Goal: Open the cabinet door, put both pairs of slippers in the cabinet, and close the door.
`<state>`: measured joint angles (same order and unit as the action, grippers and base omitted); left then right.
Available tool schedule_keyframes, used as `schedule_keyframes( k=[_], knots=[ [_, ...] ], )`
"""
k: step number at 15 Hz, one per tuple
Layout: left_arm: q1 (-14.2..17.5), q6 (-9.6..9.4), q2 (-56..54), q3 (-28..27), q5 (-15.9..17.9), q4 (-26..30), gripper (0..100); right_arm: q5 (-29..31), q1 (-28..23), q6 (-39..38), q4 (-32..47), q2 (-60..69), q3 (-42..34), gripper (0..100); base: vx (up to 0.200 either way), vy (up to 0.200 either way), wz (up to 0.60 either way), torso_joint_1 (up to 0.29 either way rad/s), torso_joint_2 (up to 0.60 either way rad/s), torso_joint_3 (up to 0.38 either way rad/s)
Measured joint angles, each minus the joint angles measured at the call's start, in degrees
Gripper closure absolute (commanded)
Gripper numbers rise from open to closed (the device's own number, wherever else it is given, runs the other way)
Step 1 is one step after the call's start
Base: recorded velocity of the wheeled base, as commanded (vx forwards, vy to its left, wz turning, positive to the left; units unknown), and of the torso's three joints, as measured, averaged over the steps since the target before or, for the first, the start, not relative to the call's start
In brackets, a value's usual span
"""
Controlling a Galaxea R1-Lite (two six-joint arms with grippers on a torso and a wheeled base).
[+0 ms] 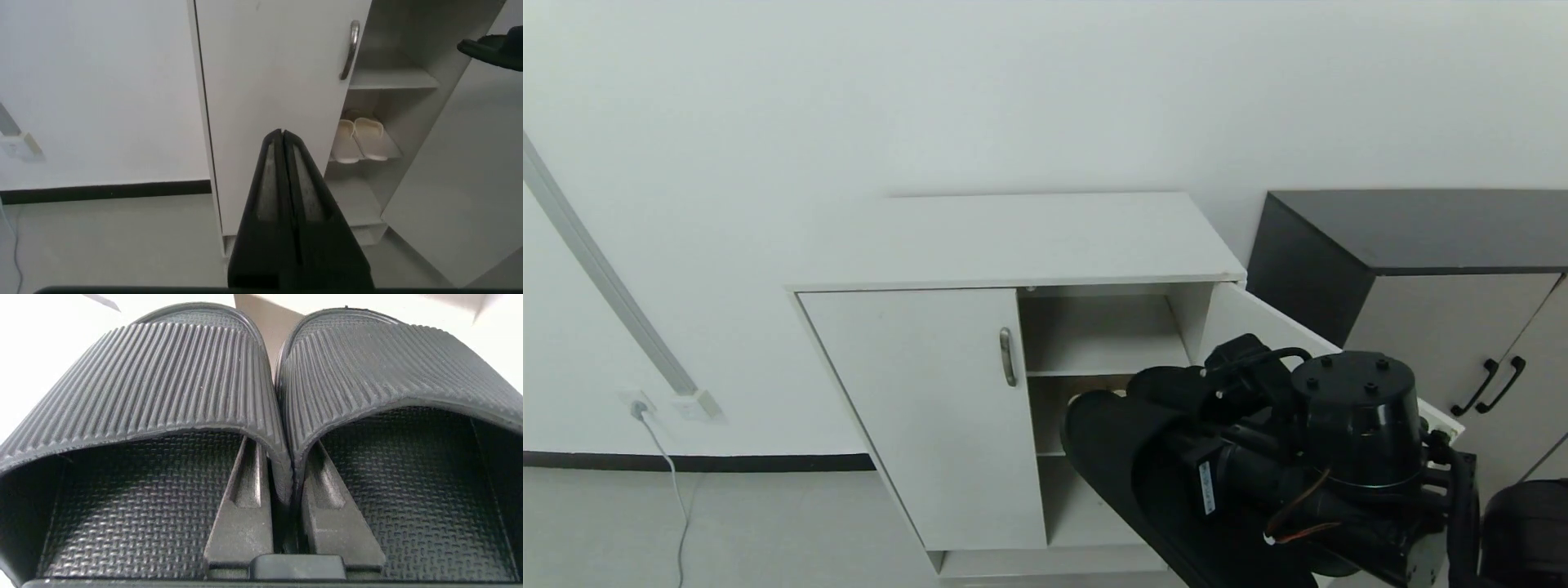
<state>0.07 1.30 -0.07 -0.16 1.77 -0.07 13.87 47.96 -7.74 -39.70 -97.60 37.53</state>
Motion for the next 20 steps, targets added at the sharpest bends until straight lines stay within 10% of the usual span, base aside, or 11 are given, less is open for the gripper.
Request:
schedule_keyframes(
  k=[20],
  knots=[
    [0.0, 0.00, 0.0, 0.0, 0.1, 0.0, 100, 0.0, 0.8, 0.8, -2.0, -1.2, -1.2, 100, 0.000, 0.000, 0.00, -0.106, 0.45, 0.345]
  ],
)
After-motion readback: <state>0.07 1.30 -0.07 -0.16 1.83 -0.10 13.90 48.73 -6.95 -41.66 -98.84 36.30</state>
